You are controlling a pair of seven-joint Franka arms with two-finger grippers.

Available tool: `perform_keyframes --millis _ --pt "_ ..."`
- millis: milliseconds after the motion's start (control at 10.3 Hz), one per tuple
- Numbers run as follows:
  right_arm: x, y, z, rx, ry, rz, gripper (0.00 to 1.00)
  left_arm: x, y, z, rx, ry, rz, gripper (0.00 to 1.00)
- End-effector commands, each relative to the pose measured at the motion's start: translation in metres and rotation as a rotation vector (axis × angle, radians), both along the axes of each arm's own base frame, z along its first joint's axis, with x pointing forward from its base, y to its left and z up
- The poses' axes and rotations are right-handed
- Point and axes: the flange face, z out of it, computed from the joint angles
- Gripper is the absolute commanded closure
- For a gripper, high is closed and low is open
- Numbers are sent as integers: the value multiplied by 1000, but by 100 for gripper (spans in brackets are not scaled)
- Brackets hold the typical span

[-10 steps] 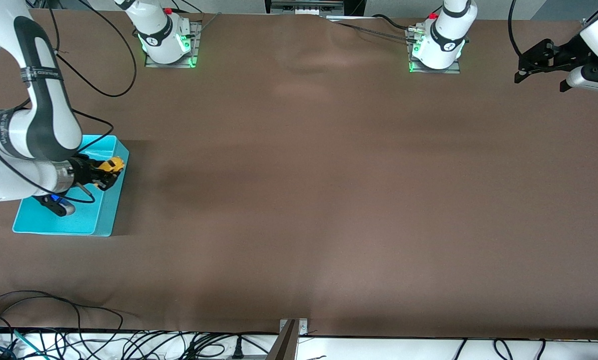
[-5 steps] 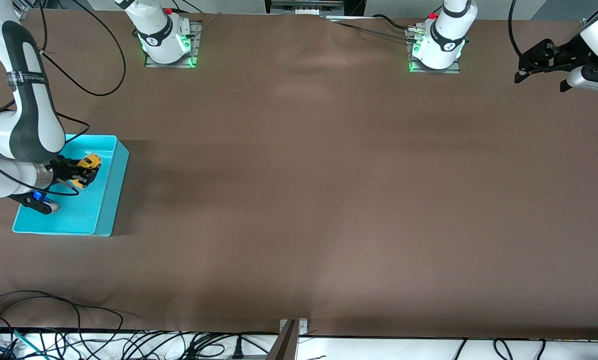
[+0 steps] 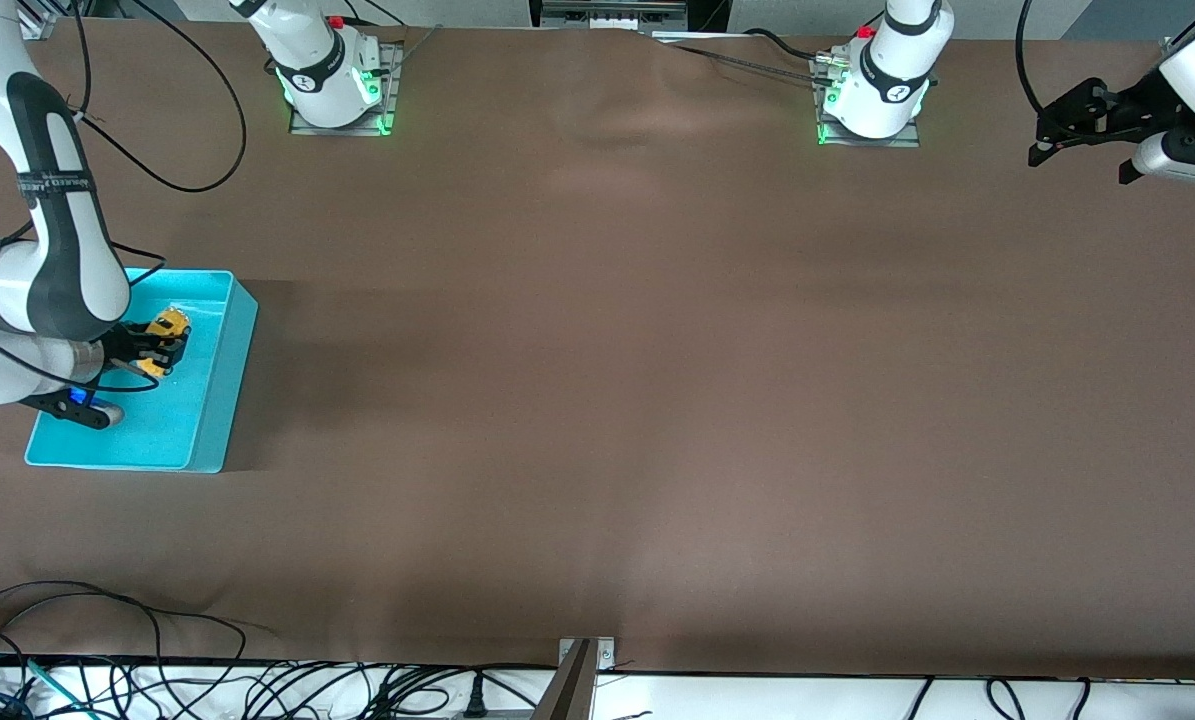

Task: Wind up and store yellow beetle car
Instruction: 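Lift the car and lower it into the turquoise bin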

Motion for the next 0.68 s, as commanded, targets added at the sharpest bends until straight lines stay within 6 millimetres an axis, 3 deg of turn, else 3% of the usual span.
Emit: perform_keyframes --millis 0,582 --pt "6 -9 -14 18 -13 49 100 1 0 7 23 -6 4 0" --pt "12 -29 -45 53 -13 77 100 1 1 7 25 -7 5 0"
